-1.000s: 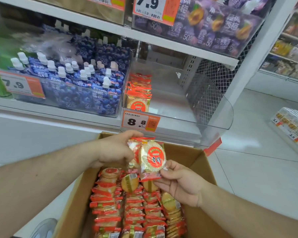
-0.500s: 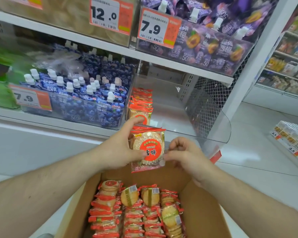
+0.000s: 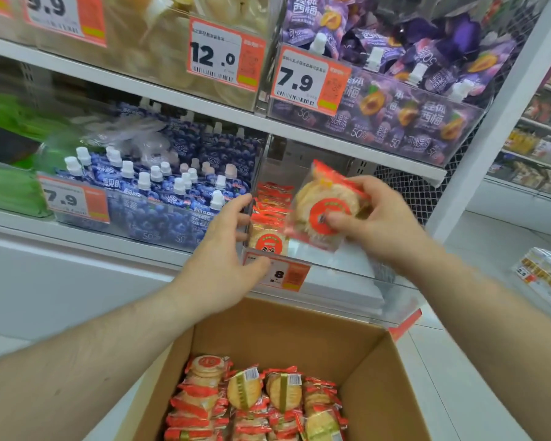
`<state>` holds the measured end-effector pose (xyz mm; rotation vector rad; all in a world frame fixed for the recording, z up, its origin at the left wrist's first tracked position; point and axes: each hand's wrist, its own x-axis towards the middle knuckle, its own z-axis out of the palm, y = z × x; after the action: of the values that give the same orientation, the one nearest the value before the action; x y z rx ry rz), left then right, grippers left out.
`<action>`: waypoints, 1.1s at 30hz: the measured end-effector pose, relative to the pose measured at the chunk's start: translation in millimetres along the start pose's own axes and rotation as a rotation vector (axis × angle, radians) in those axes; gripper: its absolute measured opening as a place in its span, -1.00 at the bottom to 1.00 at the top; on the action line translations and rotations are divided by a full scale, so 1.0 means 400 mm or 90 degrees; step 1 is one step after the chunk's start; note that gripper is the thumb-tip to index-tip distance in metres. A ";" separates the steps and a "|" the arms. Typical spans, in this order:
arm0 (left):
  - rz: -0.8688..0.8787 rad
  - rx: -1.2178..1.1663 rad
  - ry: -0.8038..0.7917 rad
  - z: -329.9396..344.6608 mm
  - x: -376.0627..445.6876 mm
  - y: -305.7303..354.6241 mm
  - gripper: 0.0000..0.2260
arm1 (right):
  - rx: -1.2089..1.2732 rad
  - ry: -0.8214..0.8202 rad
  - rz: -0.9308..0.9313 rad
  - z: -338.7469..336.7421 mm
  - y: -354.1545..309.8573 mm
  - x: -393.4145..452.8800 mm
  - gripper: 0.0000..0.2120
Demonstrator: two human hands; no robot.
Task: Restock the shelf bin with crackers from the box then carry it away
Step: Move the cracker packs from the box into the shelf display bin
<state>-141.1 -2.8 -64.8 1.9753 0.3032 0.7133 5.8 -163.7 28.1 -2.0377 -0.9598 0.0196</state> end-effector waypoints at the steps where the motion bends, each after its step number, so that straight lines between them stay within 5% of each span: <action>1: -0.009 0.039 0.006 -0.004 0.009 -0.012 -0.32 | 0.024 0.012 0.029 -0.006 0.013 0.030 -0.58; 4: -0.050 0.135 -0.058 -0.007 0.020 -0.042 -0.50 | -0.034 -0.055 0.071 0.029 0.063 0.092 -0.55; 11: -0.081 0.168 -0.129 -0.003 0.027 -0.074 -0.47 | -0.213 -0.279 0.065 0.187 0.106 0.130 -0.45; 16: -0.087 0.151 -0.126 0.004 0.029 -0.081 -0.46 | -0.354 -0.257 0.060 0.219 0.092 0.142 -0.38; 28: -0.087 0.131 -0.117 0.009 0.022 -0.070 -0.45 | -0.293 -0.327 0.238 0.265 0.073 0.165 0.15; 33: -0.090 0.135 -0.112 0.010 0.025 -0.068 -0.46 | -0.303 -0.256 0.252 0.284 0.087 0.178 0.09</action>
<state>-128.5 12.6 -86.4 2.1761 0.4210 0.4268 38.4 -51.0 -45.6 -2.7092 -0.8324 0.4694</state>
